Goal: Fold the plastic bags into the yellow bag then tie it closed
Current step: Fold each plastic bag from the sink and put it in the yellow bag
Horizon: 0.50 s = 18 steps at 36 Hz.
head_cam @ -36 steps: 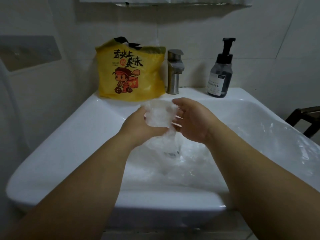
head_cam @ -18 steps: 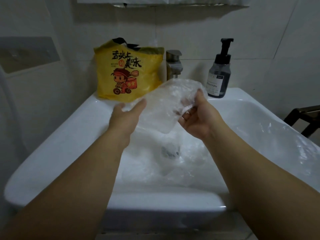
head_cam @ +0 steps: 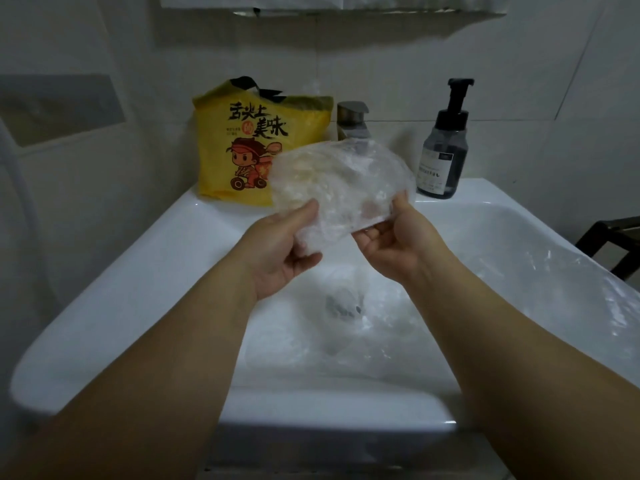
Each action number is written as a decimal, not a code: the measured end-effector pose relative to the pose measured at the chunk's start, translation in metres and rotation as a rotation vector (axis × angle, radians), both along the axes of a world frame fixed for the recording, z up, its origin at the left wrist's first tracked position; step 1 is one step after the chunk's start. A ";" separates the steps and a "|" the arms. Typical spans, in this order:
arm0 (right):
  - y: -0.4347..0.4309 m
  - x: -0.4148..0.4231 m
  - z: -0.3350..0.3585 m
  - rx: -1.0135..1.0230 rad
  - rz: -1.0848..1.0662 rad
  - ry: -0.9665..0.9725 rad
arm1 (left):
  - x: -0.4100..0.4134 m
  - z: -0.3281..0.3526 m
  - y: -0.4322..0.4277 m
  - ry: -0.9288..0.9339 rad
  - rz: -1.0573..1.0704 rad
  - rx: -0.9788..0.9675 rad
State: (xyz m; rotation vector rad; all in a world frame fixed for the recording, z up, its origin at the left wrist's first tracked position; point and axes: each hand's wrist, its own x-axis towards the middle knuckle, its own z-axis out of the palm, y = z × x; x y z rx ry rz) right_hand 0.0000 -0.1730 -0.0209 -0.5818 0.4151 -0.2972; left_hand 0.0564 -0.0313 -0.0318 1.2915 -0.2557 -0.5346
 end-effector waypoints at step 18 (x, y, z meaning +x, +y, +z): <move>0.003 -0.002 -0.007 -0.812 -0.065 0.293 | -0.011 0.002 0.001 -0.200 -0.089 0.267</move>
